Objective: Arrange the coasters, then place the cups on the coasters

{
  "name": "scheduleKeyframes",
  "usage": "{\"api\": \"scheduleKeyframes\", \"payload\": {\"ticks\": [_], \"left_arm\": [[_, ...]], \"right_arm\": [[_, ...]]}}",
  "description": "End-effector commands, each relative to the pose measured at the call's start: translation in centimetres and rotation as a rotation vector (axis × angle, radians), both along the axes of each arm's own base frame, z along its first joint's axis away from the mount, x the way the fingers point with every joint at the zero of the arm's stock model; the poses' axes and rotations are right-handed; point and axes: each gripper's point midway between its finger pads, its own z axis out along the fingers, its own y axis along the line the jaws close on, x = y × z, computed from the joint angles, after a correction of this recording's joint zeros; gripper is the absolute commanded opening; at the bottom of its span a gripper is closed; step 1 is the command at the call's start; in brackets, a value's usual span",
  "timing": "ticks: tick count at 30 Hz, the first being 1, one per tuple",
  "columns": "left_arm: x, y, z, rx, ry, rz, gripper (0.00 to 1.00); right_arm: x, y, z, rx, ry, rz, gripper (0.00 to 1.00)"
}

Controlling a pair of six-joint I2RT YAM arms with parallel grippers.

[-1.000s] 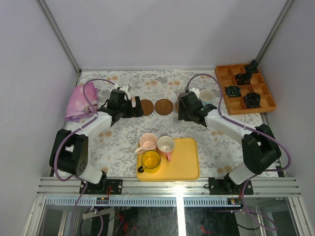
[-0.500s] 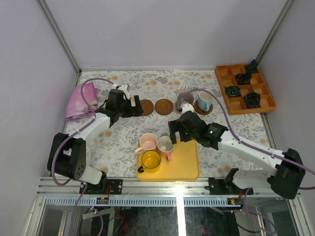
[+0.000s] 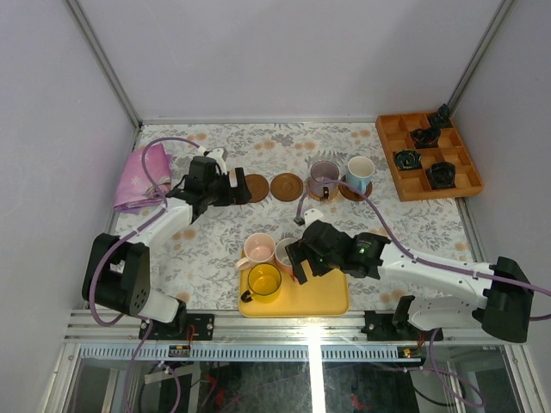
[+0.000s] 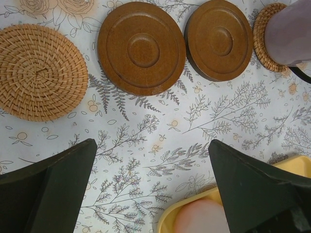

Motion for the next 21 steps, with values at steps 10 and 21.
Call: {"api": "scheduleKeyframes", "payload": {"ticks": [10,21], "left_arm": [[-0.5,0.1,0.5,-0.02,0.002,0.002,1.0],[-0.4,0.0,0.3,-0.024,0.008,-0.002,1.0]], "right_arm": [[-0.3,0.8,-1.8,-0.088,0.036,0.056,0.99],[0.1,0.4,-2.8,-0.116,0.035,0.007,0.79]]}}
